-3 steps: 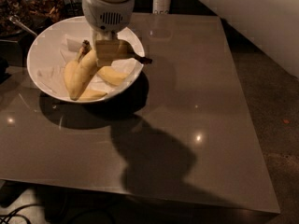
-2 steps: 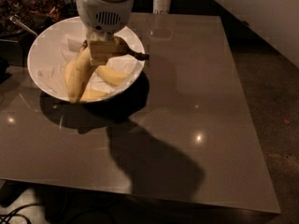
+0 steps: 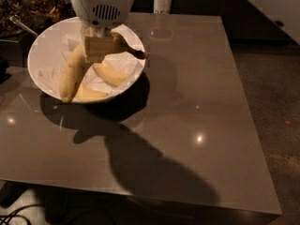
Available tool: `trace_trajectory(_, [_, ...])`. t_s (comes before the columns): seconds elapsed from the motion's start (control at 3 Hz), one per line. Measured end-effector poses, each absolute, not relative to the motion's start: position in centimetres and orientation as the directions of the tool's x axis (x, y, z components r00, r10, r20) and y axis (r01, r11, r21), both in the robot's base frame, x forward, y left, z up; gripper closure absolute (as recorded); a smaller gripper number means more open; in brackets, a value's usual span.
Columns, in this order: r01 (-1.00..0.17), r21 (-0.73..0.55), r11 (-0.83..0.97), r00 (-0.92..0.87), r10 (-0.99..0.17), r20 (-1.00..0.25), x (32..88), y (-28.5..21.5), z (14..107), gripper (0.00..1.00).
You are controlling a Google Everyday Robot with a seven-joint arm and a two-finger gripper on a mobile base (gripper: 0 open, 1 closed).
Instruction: Pick banana from white bowl
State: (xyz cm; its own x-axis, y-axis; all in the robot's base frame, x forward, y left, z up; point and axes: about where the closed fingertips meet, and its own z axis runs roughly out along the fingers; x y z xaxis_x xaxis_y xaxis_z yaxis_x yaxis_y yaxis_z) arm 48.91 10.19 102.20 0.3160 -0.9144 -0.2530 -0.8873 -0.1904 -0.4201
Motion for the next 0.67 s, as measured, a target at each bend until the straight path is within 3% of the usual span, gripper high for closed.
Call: trace_trajectory(0.67, [-0.908,-0.393,-0.148,0.291,-0.896,-0.335,47.6,8.9,100.5,1.00])
